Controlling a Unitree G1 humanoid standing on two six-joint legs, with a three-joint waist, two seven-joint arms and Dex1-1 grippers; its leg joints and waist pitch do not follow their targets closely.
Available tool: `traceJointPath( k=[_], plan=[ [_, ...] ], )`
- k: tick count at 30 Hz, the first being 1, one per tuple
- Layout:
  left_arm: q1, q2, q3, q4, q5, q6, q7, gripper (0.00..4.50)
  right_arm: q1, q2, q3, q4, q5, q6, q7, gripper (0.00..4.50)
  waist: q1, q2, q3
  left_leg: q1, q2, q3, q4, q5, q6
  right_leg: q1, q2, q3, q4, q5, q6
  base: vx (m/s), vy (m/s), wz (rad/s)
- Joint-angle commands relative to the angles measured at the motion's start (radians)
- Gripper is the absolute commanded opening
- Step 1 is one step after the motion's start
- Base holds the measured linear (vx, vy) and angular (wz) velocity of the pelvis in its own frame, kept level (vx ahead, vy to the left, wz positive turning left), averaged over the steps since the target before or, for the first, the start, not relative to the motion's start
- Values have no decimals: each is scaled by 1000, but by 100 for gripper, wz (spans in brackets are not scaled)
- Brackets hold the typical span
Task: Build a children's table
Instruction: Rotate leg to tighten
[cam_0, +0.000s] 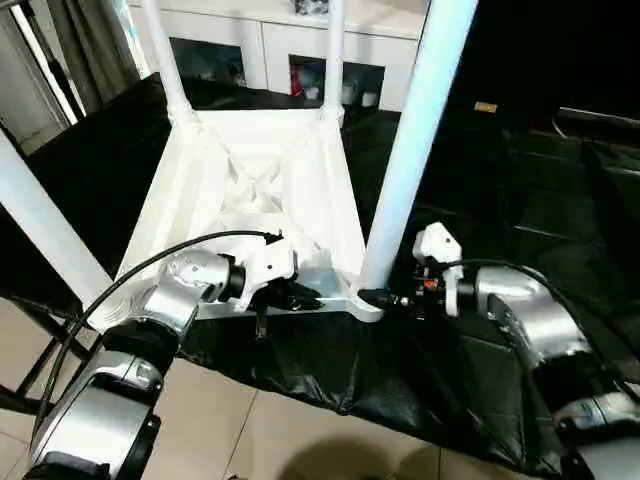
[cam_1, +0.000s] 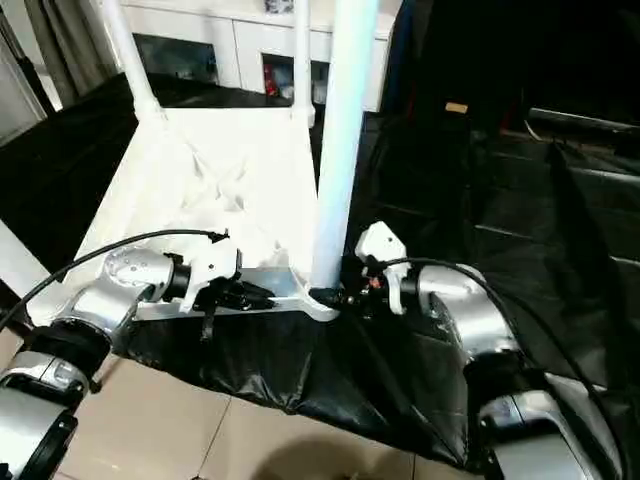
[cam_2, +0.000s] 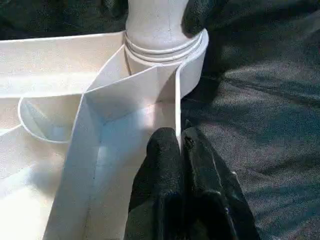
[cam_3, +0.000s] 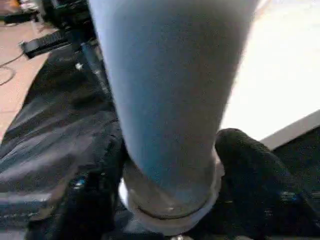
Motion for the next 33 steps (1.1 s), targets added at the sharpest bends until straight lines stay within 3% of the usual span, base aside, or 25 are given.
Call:
traceJointPath(
  k=[1, 10, 19, 20, 24, 27, 29, 33],
  plan=[
    [27, 22, -32, 21, 24, 13, -38, 0, -15, -11, 12, 29, -11, -17, 30, 278, 11, -6, -67, -4, 23, 7, -58, -81, 110, 65, -52, 46, -45, -22, -304, 0, 0, 0],
    [22, 28, -30, 27, 31, 11, -30, 0, -65, 26, 11, 134, -20, -51, 60, 217, 7, -7, -66, -6, 22, 5, -59, -108, 95, 66, -52, 46, -46, -72, -293, 0, 0, 0],
    [19, 17, -23, 43, 33, 24, 1, 0, -56, 50, 24, 171, -30, -74, 71, 209, 3, -2, -65, -6, 21, 4, -59, -125, 83, 65, -48, 45, -49, -88, -290, 0, 0, 0],
    [18, 15, -23, 44, 35, 26, 10, 0, -54, 52, 21, 171, -27, -69, 68, 209, 3, 4, -64, -5, 21, 3, -60, -134, 80, 64, -49, 45, -49, -96, -291, 0, 0, 0],
    [1, -8, -14, 66, 47, 70, 88, 0, -34, 77, -1, 176, -19, -61, 10, 209, 2, 3, -60, 0, 21, 5, -62, -171, 66, 61, -48, 46, -59, -155, -279, 0, 0, 0],
    [-19, -61, 9, 73, 49, 129, 214, 0, 13, 119, -32, 174, -46, -60, -185, 209, -2, -7, -51, 3, 17, 3, -69, -227, 38, 57, -50, 46, -76, -317, -229, 0, 0, 0],
    [-26, -89, 10, 72, 58, 150, 274, 0, 30, 142, -53, 174, -51, -52, -274, 209, -8, -16, -43, 11, 12, -5, -74, -290, 15, 48, -51, 41, -97, -520, -150, 0, 0, 0],
    [-25, -193, 8, 46, 59, 208, 383, 0, 51, 261, -107, 161, -39, 16, -516, 207, -20, -17, -42, 10, 9, -14, -78, -328, 4, 40, -50, 34, -116, -617, -80, 0, 0, 0]
  ],
)
